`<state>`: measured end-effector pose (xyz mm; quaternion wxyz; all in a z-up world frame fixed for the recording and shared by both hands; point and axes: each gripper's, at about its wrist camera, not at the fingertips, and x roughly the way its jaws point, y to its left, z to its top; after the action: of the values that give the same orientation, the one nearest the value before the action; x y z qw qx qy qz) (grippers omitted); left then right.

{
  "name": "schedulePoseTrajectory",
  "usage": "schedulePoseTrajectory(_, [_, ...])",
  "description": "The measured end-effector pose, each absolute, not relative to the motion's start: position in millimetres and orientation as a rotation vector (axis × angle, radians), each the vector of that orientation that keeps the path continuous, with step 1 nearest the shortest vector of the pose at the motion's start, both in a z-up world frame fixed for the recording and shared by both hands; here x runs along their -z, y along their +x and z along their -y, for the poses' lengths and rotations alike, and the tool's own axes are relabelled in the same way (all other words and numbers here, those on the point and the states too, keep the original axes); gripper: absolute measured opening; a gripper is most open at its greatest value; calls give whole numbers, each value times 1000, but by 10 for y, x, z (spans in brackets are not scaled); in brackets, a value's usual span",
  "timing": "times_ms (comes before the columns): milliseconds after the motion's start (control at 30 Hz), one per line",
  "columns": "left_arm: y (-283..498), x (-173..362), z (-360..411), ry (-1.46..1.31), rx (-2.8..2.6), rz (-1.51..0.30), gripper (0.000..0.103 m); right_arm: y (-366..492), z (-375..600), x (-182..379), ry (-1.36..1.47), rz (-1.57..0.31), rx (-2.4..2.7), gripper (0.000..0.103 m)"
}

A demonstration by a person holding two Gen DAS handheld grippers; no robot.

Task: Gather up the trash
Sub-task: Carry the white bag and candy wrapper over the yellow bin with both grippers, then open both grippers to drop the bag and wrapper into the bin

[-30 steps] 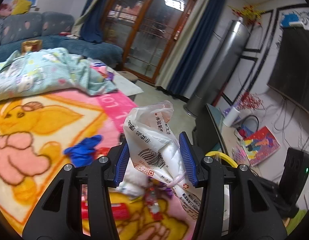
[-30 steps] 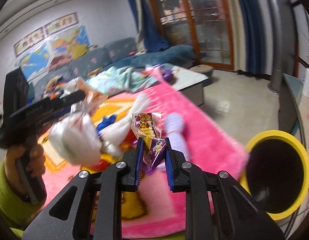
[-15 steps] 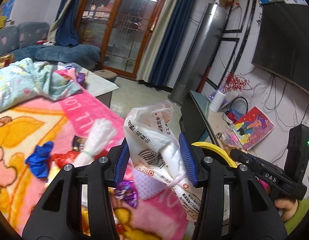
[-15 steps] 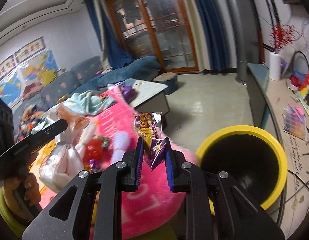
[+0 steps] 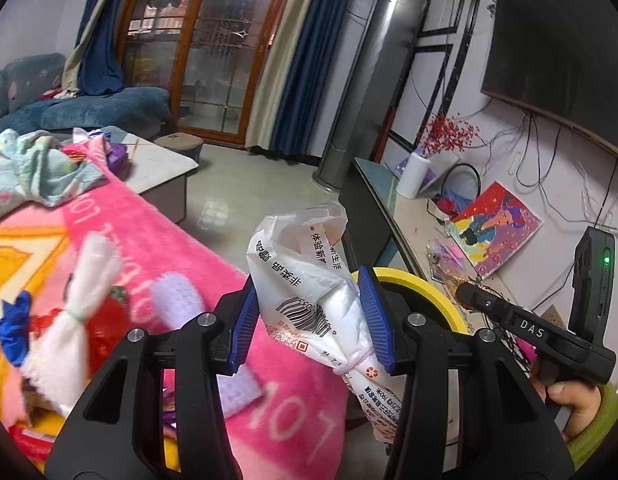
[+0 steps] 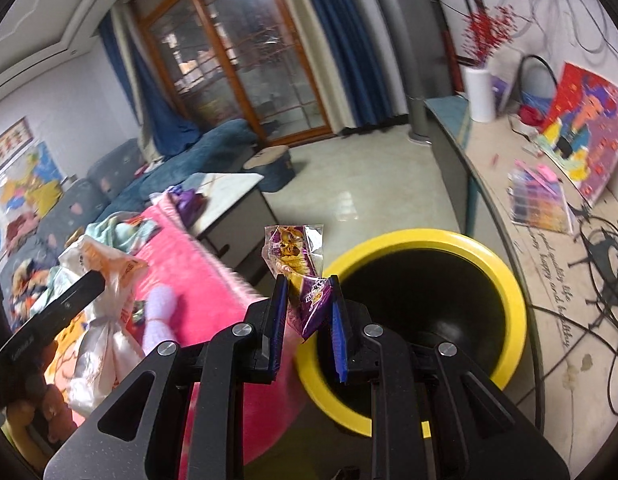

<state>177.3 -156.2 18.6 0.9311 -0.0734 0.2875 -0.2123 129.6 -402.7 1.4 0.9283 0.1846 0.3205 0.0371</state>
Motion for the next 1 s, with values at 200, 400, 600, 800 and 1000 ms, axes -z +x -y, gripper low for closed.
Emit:
schedulePoseTrajectory(200, [1881,-43,1900,-104,454,-608,41,1338,4303,196,422,-706,-16,19])
schedulePoseTrajectory(400, [2016,167,2275,-41,457,-628,41,1400,4518,396,459,-757,30,19])
schedulePoseTrajectory(600, [2150,330,2540,7,460,-650,42,1438,4678,546,497,-790,69,22])
schedulePoseTrajectory(800, [2272,387,2612,-26,486,-667,73,1433,4853,626,540,-783,133,49])
schedulePoseTrajectory(1000, [2228,358,2426,-72,475,-680,85,1413,4827,599,526,-772,152,53])
